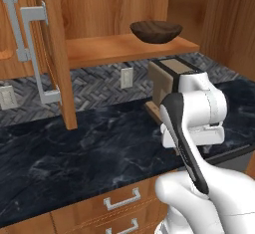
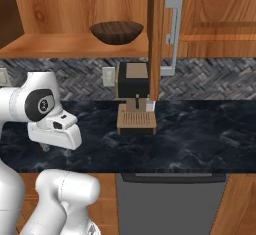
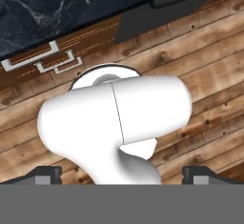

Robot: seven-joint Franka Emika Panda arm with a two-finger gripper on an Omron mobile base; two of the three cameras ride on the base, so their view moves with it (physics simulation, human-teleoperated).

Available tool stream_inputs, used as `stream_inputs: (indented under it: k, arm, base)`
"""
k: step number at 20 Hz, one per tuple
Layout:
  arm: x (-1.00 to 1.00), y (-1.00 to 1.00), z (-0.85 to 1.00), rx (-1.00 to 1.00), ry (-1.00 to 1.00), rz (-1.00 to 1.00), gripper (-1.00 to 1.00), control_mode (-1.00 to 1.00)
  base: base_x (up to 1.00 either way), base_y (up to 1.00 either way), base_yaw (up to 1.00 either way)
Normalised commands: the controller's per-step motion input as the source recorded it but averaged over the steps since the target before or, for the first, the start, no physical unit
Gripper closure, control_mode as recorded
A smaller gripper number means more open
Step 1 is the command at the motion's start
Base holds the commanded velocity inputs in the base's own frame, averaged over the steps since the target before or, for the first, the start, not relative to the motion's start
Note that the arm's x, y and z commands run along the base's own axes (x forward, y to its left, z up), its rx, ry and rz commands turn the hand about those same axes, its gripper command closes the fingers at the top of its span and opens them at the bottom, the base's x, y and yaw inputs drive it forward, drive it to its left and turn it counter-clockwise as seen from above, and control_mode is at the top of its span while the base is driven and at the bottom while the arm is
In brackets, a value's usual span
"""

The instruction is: Pick up the bowls from the cabinet and place each bowl in front of a stool on the dining counter.

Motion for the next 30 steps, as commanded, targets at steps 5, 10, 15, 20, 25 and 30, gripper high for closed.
stream_inputs:
  k: [5, 10, 15, 20, 25, 30]
  arm:
    - [0.05, 0.00, 0.10, -0.01, 0.00, 0.01, -1.00, -1.00]
    - [0.00, 0.00, 0.31, -0.14, -0.01, 0.10, -1.00, -1.00]
    - [0.04, -0.10, 0.41, -0.12, 0.00, 0.37, -1.00, -1.00]
    - [0.01, -0.09, 0.20, -0.07, 0.01, 0.48, -1.00, -1.00]
    - [0.00, 0.05, 0.32, -0.25, 0.01, 0.43, -1.00, -1.00]
    - [0.14, 0.06, 0.36, -0.20, 0.03, 0.18, -1.00, -1.00]
  base:
    - [0.00, 0.00, 0.00]
    - [0.00, 0.00, 0.00]
    - [0.00, 0.00, 0.00]
    - [0.00, 0.00, 0.00]
    - [0.00, 0.00, 0.00]
    - [0.00, 0.00, 0.00]
